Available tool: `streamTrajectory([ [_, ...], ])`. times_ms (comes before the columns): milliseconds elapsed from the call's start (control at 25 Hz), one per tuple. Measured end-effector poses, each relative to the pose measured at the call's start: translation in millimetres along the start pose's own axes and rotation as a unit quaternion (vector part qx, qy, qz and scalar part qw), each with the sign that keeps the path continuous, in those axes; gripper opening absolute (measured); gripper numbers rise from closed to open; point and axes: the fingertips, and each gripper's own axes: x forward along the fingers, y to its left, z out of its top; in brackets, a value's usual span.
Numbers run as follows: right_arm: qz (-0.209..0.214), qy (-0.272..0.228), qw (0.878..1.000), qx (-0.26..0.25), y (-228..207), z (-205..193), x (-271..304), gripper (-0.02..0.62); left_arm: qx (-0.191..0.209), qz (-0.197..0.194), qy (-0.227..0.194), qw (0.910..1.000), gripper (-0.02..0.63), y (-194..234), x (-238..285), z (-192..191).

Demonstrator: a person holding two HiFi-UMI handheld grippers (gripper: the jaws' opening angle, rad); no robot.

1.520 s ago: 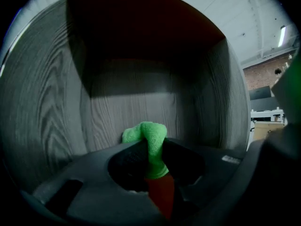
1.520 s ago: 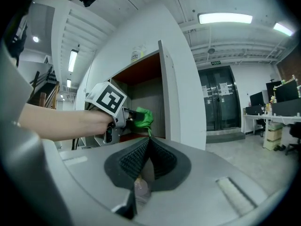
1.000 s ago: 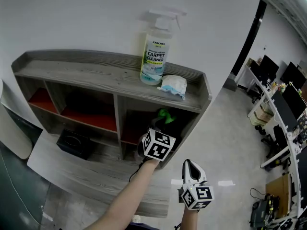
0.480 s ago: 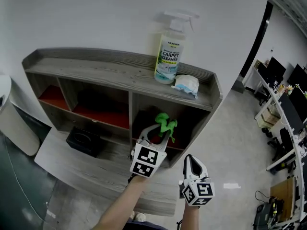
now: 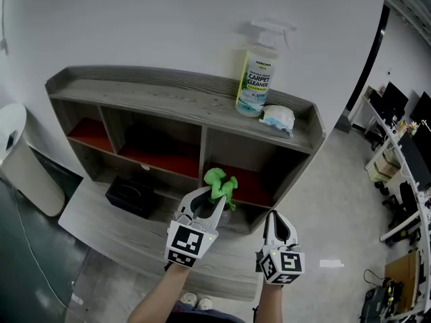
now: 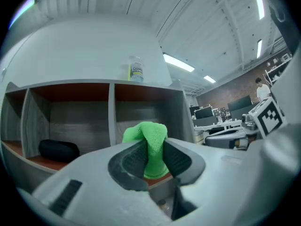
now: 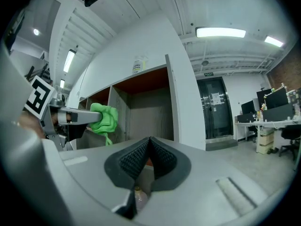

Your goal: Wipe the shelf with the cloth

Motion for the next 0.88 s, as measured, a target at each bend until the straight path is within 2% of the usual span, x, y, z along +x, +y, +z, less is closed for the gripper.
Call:
streamTrajectory([
  [200,-0.004,-0.017,1.0,-0.013,8.7,12.6,0.8,0.009,0.004,-0.008,-0.006,0.9999,0.087,-2.9,-20.5,-14.0],
  [440,-0.021,-0.014,0.999,-0.029,13.7,10.7,-5.5,0.009,-0.006,-0.016,-0.005,0.9998,0.087,-4.7,-28.9,-25.7],
  [880,-0.013,-0.014,0.999,-0.03,20.0,12.9,-9.2,0.009,-0.006,-0.023,-0.019,0.9996,0.087,-5.6,-30.7,-16.5],
])
